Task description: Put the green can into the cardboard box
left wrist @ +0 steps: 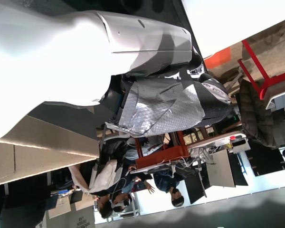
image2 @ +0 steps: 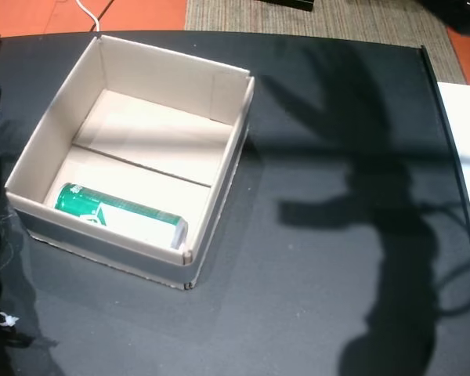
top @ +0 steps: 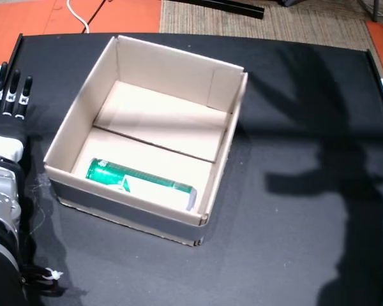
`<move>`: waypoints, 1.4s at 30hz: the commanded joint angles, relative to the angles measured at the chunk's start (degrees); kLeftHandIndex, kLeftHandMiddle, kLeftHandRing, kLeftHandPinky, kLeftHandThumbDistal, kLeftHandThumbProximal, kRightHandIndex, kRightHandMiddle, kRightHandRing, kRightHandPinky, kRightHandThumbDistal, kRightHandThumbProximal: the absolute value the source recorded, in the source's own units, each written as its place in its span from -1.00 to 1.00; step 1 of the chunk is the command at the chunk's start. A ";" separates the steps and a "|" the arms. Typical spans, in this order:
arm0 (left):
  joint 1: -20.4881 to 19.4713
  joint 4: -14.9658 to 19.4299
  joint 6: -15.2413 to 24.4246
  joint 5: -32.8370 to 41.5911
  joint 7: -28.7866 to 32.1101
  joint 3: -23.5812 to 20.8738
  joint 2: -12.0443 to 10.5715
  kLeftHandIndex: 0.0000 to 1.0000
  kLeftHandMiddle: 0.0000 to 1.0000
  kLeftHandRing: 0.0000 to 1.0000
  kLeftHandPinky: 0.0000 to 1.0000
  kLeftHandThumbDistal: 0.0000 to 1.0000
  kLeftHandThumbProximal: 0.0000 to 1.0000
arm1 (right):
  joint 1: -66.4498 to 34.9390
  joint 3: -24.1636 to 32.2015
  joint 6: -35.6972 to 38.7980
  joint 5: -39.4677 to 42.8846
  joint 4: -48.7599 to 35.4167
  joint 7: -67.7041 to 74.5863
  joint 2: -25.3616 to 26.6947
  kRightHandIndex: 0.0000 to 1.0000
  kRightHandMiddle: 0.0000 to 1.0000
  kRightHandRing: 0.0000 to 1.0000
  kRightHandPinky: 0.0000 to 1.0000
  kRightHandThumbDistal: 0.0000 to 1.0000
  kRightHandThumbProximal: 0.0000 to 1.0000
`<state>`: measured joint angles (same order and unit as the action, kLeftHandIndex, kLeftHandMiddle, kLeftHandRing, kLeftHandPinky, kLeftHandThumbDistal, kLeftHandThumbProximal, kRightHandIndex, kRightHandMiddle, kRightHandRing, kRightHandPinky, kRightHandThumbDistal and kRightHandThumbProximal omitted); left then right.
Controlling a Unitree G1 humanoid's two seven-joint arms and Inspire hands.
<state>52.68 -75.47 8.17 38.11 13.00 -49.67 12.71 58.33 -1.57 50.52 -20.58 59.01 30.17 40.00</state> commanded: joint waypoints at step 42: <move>-0.21 -0.35 -1.15 -0.27 -1.80 0.52 2.83 -0.17 -0.19 0.03 0.64 -1.00 0.82 | -49.83 2.23 13.34 -15.17 -7.03 21.64 -22.63 0.66 0.81 1.00 1.00 0.65 -0.17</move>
<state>52.63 -75.49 7.28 38.02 11.39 -49.59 14.96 9.00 0.86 63.30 -36.83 52.04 52.29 17.43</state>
